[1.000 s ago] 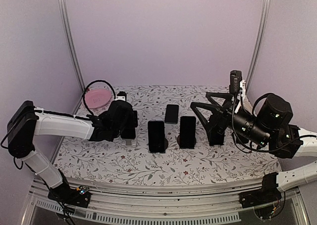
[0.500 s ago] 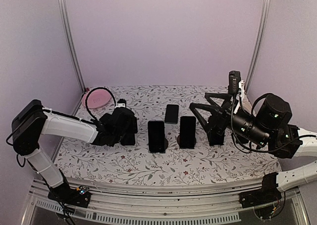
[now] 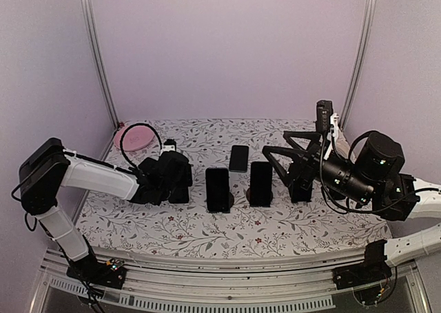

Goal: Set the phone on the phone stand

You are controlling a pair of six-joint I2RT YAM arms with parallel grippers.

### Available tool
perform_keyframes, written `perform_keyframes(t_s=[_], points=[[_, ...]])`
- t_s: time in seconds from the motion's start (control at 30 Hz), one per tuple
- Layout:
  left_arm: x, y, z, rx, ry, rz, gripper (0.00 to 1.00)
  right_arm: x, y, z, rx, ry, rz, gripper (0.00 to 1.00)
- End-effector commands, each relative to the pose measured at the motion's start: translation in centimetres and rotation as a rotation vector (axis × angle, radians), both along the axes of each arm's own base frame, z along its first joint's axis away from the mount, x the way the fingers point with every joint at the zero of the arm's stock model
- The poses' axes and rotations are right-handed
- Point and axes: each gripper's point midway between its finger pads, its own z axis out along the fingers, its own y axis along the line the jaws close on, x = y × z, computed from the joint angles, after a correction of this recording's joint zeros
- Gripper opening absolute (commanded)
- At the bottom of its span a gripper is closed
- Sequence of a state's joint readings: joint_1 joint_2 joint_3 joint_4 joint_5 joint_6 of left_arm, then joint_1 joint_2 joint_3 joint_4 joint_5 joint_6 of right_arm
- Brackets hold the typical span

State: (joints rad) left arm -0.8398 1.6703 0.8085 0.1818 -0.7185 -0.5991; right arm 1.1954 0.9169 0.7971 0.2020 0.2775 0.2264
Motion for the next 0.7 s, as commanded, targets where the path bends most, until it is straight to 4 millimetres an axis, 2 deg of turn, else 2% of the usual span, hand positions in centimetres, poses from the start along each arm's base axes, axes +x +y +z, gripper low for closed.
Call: perform_keyframes(t_s=[0.0,0.67], points=[[-0.12,-0.78,-0.02,-0.032,-0.019,-0.001,0.05,0.12,-0.08,-0.24,0.012,0.008,-0.001,0.99],[-0.58,-1.59,0.22,-0.024,-0.027,-0.018,0.20,0.08,-0.08,-0.35,0.013,0.009,0.002,0.99]])
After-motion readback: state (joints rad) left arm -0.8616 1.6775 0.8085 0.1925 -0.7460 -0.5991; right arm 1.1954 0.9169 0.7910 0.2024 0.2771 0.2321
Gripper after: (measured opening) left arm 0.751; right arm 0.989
